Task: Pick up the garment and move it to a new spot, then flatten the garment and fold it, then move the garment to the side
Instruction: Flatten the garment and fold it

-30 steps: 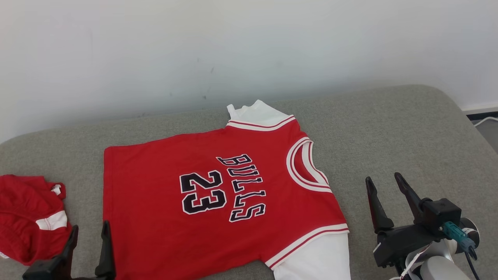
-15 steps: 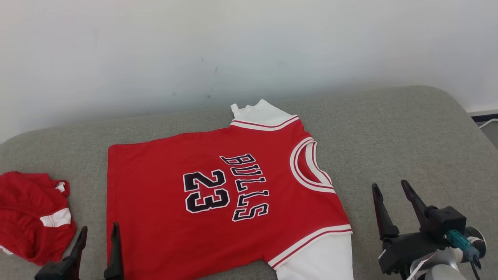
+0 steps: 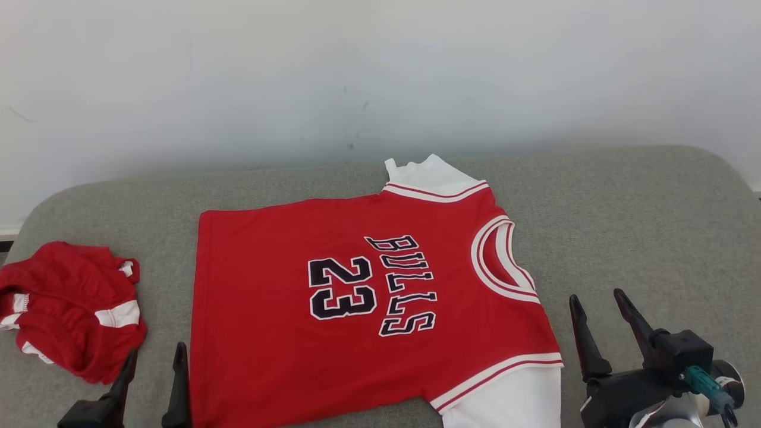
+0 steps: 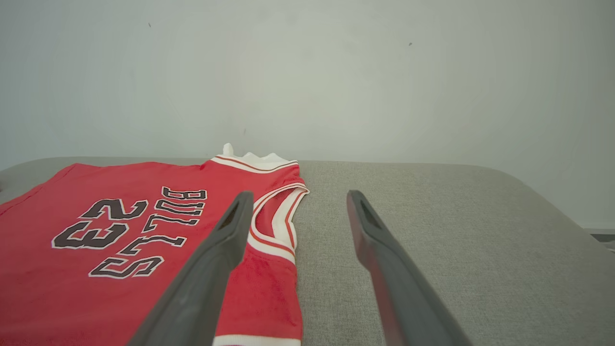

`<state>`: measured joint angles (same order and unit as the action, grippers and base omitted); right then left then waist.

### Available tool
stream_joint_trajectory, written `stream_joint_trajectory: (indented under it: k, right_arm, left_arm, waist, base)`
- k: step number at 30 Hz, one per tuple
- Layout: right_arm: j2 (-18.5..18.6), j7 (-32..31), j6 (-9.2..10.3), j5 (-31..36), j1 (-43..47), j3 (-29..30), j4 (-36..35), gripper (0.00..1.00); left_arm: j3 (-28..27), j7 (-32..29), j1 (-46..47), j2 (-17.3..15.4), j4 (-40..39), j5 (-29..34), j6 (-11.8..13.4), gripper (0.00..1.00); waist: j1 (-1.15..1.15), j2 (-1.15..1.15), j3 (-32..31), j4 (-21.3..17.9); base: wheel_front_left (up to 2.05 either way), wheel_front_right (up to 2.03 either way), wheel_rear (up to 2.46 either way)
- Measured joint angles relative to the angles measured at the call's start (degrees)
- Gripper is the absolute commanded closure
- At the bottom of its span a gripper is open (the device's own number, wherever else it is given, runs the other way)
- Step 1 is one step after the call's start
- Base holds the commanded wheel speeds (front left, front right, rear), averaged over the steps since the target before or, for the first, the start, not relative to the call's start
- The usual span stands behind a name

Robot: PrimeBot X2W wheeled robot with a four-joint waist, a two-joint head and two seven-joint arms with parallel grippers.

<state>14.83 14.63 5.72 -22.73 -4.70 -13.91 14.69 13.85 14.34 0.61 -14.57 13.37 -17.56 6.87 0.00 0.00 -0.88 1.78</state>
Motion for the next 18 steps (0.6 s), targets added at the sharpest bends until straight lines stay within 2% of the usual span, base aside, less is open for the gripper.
stream_joint_trajectory:
  k: [8,12,18]
  right_arm:
    - [0.19,0.00,-0.26,0.05,2.50,0.93,0.01,0.00]
    - [0.55,0.00,-1.20,0.07,3.19,0.86,0.35,0.00]
    - [0.44,0.00,-1.69,0.16,3.13,0.31,0.66,0.00]
  left_arm:
    - [1.26,-0.02,0.05,0.01,1.64,0.00,-1.43,0.00]
    - [1.85,-0.29,-0.38,0.02,2.04,-0.03,-2.05,0.00]
    - [3.85,-2.92,-2.93,-0.29,3.32,-0.56,-4.39,0.00]
  waist:
    - [0.00,0.00,0.11,1.87]
    - [0.00,0.00,0.12,3.15]
    - [0.00,0.00,0.18,4.38]
  base:
    - [0.00,0.00,0.00]
    - [0.00,0.00,0.00]
    - [0.00,0.00,0.00]
